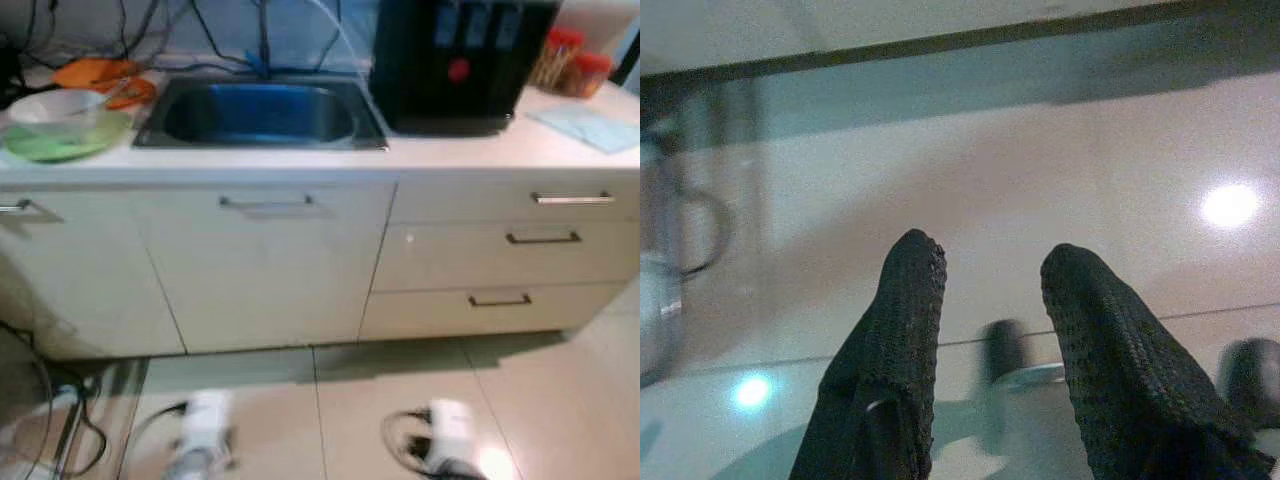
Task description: Kitchen organization
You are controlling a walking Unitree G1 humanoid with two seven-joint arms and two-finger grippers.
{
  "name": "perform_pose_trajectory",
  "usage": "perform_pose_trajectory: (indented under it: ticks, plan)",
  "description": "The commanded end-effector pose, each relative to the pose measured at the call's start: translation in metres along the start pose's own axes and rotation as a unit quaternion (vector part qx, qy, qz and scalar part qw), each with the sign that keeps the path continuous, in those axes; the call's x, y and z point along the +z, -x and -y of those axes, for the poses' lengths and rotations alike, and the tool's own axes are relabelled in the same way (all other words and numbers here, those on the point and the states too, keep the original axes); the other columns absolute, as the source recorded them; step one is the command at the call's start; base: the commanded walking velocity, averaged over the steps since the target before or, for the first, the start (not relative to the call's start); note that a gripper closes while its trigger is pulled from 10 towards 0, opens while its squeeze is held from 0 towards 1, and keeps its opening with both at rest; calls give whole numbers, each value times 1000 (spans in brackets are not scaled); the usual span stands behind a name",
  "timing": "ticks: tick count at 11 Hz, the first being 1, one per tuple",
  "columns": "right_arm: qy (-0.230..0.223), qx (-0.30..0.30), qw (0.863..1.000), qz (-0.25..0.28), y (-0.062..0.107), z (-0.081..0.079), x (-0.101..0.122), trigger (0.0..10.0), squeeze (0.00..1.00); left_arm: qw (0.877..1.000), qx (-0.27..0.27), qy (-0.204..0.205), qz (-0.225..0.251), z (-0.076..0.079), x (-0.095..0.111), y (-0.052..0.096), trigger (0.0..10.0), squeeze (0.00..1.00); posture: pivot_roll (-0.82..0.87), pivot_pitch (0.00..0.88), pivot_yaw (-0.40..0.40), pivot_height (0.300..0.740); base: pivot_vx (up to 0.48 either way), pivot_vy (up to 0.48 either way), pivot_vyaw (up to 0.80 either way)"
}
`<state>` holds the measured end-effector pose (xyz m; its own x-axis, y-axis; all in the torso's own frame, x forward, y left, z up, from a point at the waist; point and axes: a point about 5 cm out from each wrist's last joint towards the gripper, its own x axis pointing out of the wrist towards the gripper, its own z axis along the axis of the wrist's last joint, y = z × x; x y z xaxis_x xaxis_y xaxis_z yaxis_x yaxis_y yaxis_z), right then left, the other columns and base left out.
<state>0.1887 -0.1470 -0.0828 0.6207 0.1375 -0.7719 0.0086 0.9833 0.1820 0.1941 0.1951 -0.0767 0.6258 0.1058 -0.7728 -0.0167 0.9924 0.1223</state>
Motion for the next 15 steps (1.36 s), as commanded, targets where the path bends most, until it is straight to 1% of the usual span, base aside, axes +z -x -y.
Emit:
perform_pose_trajectory:
  ticks: [1, 3, 4, 5, 13, 15]
  plan:
    - [10, -22, 1000, 10, 2, 17, 6, 10000, 0, 1000, -12, 8, 5, 13, 2, 0, 10000, 0, 154, 0, -19, 740, 0, 0, 0]
    - [19, -20, 1000, 7, 2, 16, 5, 10000, 0, 1000, -11, 3, 3, 12, 1, 0, 10000, 0, 157, 0, -18, 740, 0, 0, 0]
    - [23, -17, 1000, 8, 2, 15, 5, 10000, 0, 1000, -7, 4, 2, 12, 1, 0, 10000, 0, 158, 0, -19, 740, 0, 0, 800]
    - [27, -11, 1000, 12, 2, 12, 6, 10000, 0, 1000, 2, 1, -1, 9, 0, 0, 10000, 0, 161, 0, -20, 740, 345, 0, 800]
    - [42, -4, 999, 11, 1, 9, 8, 10000, 0, 1000, 6, 0, -7, 8, -3, 0, 10000, 0, 164, 0, -23, 740, 445, 0, 58]
    - [43, -4, 999, 14, 1, 9, 9, 10000, 0, 1000, 6, 1, -7, 8, -3, 0, 10000, 0, 162, 0, -23, 740, 456, 0, 738]
